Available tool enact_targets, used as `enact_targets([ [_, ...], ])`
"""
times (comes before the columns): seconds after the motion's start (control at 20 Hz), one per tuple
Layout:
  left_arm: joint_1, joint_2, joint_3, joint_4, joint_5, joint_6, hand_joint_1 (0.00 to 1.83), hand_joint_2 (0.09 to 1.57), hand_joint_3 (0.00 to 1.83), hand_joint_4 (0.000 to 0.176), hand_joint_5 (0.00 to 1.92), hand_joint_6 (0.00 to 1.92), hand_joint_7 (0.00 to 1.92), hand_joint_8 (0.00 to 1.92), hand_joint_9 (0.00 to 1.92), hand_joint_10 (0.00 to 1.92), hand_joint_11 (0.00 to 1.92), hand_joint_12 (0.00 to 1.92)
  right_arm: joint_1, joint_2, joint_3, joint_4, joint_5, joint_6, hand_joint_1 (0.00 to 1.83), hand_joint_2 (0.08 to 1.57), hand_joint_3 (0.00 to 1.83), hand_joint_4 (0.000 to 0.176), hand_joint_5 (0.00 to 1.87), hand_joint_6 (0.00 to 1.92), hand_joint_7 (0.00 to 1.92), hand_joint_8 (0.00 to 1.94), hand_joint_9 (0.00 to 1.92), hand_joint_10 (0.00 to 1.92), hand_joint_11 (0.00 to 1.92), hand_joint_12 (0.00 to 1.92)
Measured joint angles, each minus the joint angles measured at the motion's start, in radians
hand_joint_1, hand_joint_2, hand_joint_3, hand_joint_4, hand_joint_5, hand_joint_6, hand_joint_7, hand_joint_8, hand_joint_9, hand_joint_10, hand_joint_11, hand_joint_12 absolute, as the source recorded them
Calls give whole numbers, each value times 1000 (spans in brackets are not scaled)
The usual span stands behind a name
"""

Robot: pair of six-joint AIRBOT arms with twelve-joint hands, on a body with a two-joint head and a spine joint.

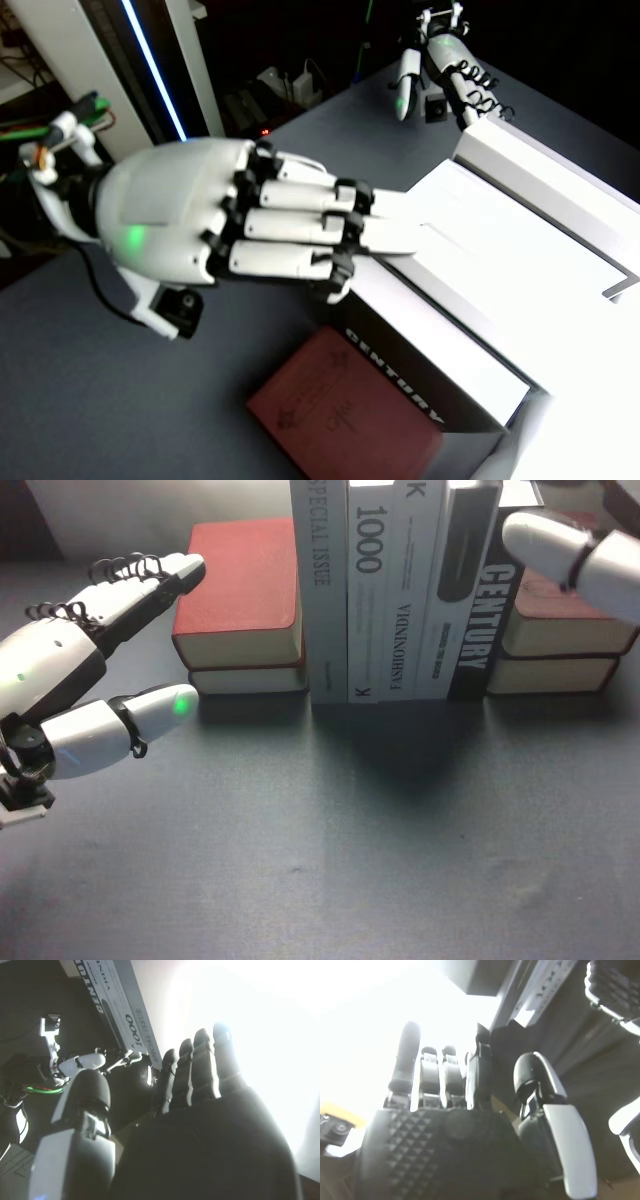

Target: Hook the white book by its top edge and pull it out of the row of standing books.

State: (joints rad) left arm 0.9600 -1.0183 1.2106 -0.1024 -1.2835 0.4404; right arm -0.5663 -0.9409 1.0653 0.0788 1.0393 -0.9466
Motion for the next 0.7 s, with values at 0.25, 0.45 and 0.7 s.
enact_targets([
  [0.25,18,1,-5,-19,-26,1,284,1394,0,5,0,0,0,0,0,0,0,0,-129,22,-44,-48,138,103,186,1489,3,0,464,703,122,1,0,0,0,1917],
  [0.45,27,13,-15,-40,-38,5,286,1403,4,3,0,0,0,0,0,0,0,0,-228,23,-74,-79,214,171,26,1514,2,0,413,625,105,13,0,0,0,18],
  [0.7,27,15,-19,-57,-64,9,183,1407,4,0,0,0,0,0,0,0,0,0,-399,34,-126,-108,243,252,250,1487,0,0,484,521,221,15,76,33,0,373],
])
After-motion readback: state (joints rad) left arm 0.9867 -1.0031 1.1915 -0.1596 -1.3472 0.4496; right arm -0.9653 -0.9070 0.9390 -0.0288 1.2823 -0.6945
